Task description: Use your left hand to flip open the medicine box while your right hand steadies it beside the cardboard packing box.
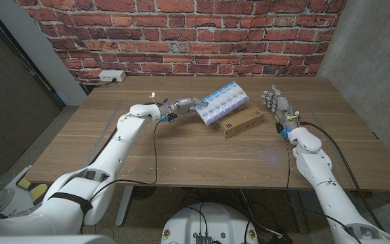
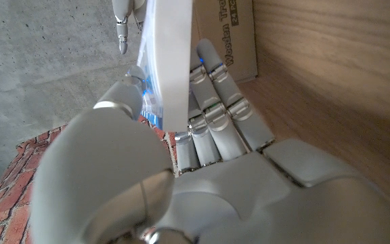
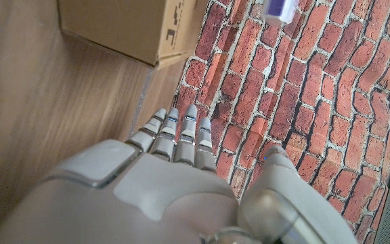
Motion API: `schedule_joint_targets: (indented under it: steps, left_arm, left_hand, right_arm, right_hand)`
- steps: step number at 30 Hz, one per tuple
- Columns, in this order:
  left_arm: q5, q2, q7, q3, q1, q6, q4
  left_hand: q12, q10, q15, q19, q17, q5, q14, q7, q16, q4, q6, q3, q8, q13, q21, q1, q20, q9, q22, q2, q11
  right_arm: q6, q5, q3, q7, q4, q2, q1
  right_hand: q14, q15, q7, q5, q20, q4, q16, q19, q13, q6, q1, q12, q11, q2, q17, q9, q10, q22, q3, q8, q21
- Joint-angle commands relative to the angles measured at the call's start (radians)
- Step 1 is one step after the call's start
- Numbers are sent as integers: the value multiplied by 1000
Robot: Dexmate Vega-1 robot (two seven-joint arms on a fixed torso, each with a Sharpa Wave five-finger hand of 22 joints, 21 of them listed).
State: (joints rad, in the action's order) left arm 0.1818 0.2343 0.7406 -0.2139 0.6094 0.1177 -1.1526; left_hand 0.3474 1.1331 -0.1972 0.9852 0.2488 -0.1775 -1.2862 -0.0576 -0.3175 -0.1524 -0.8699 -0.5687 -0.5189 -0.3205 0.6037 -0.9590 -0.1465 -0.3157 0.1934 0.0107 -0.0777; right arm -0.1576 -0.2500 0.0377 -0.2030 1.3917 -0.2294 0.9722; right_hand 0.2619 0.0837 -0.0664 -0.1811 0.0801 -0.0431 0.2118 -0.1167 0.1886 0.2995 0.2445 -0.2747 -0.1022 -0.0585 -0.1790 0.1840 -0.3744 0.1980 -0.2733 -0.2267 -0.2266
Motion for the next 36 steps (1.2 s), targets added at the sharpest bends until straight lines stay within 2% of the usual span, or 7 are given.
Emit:
schedule_joint_targets:
  steps: [1,8,16,24,28,31,36]
  left_arm:
    - [69,-22,12,6,3,-118,64]
    - [108,-53,16,27,3,-155,103]
    - [128,-75,6,45,5,-155,120]
    - [129,-83,-8,53,4,-134,123]
    - [121,-87,-3,48,-7,-129,136]
    - [115,-91,6,44,-16,-134,150]
    - [108,-98,27,37,-27,-138,157]
  left_hand:
    - [10,29,-22,-9,7,-10,9,-13,3,22,-18,-18,-14,-15,9,-93,-6,-90,3,-108,-54]
    - [18,32,-22,-11,13,-12,8,-14,2,23,-26,-15,-22,-31,16,-94,-8,-104,3,-108,-57]
    - [24,34,-22,-10,18,-12,3,-17,0,23,-28,-14,-27,-46,23,-96,-10,-116,3,-109,-58]
    - [30,35,-21,-9,22,-11,-1,-18,-2,23,-27,-12,-30,-58,31,-97,-12,-127,3,-107,-60]
    - [32,34,-20,-9,24,-11,-4,-19,-3,24,-28,-11,-32,-65,34,-97,-12,-133,3,-107,-59]
    - [33,33,-21,-11,25,-10,-2,-19,-2,23,-24,-11,-31,-69,36,-97,-13,-136,2,-106,-59]
    - [36,31,-20,-15,28,-10,0,-19,-2,24,-24,-10,-33,-77,40,-97,-12,-144,2,-105,-60]
  right_arm:
    - [-3,15,-11,-23,53,-21,18]
    - [-26,0,-16,-79,83,-38,31]
    - [-51,-19,-23,-132,114,-44,39]
    - [-69,-3,-36,-150,139,-52,45]
    - [-68,-17,-41,-171,140,-50,43]
    - [-67,-32,-42,-185,138,-45,41]
    - [-70,-34,-46,-195,132,-43,37]
  right_hand:
    - [46,-6,1,0,-5,-12,14,-35,3,41,11,-16,0,7,-5,5,-44,6,-4,-14,-15]
    - [100,-24,14,1,-10,-28,21,-59,7,114,27,-35,-3,8,-10,9,-111,13,-9,-33,-27]
    - [104,-28,20,0,-9,-38,17,-59,8,142,40,-42,11,8,-12,10,-135,15,-13,-41,-28]
    - [109,-37,34,-6,-7,-84,9,-61,11,176,123,-48,32,-30,-12,11,-163,19,-56,-50,-31]
    - [109,-44,36,-5,-6,-96,6,-64,11,185,142,-48,37,-30,-11,11,-168,19,-62,-52,-32]
    - [108,-42,35,-4,-5,-93,5,-64,11,188,139,-48,32,-29,-13,11,-170,20,-60,-52,-33]
    - [107,-10,11,9,0,-37,8,-58,13,202,52,-45,9,-36,-28,9,-172,26,-26,-40,-34]
